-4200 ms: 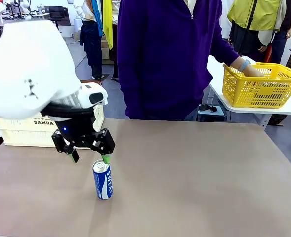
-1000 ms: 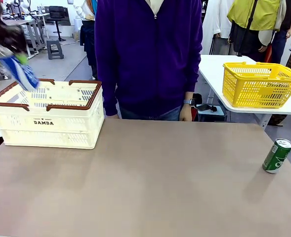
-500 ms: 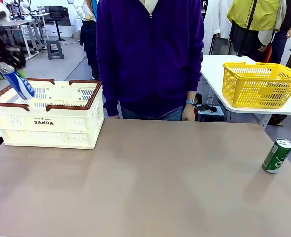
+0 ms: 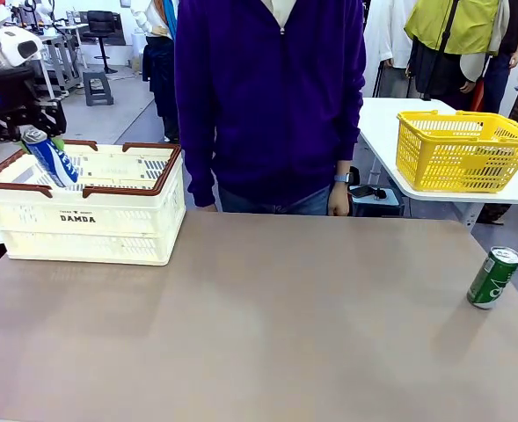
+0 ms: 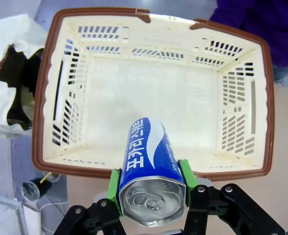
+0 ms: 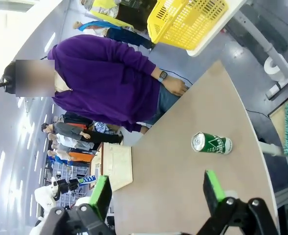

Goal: Place the drinks into the Shopping basket.
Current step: Pick up one drink and place it into the Shopping basket.

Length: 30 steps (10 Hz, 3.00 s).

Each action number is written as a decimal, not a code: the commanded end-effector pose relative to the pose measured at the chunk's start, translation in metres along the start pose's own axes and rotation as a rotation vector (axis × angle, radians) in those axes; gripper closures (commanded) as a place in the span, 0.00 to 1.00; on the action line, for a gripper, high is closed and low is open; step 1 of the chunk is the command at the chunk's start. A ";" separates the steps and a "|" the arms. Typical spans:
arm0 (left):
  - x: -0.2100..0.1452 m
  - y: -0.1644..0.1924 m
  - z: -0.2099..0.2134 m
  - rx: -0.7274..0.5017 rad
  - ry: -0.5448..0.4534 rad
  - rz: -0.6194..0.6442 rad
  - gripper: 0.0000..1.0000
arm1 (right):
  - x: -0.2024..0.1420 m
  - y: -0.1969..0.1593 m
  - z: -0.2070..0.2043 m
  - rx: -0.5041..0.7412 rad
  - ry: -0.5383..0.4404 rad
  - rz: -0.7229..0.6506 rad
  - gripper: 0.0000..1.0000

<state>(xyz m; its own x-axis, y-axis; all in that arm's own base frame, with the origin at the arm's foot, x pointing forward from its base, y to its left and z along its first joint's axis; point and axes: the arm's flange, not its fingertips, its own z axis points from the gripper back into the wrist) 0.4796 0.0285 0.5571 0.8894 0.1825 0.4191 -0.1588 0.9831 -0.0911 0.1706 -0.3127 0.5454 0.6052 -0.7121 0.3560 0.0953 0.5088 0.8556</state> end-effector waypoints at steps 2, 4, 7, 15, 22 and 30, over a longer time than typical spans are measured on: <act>-0.005 0.003 0.009 0.009 -0.015 -0.004 1.00 | 0.003 -0.003 -0.006 0.011 -0.017 0.016 0.00; 0.028 0.005 0.001 0.047 0.043 -0.016 1.00 | 0.003 -0.003 -0.006 0.011 -0.017 0.016 0.00; 0.126 -0.005 -0.049 0.050 0.176 -0.082 1.00 | 0.003 -0.003 -0.006 0.011 -0.017 0.016 0.00; 0.085 -0.010 -0.156 0.055 0.354 -0.035 0.75 | 0.003 -0.003 -0.006 0.011 -0.017 0.016 0.00; 0.091 -0.010 -0.123 0.085 0.272 -0.035 0.00 | 0.003 -0.003 -0.006 0.011 -0.017 0.016 0.00; -0.080 0.142 0.019 -1.124 0.336 -0.179 0.00 | 0.003 -0.003 -0.006 0.011 -0.017 0.016 0.00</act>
<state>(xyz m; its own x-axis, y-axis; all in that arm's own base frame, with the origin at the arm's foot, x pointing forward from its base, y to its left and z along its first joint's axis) 0.3960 0.1216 0.5694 0.9455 -0.1145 0.3048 0.3076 0.6208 -0.7211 0.1738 -0.3135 0.5428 0.6098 -0.7112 0.3499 0.1006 0.5073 0.8559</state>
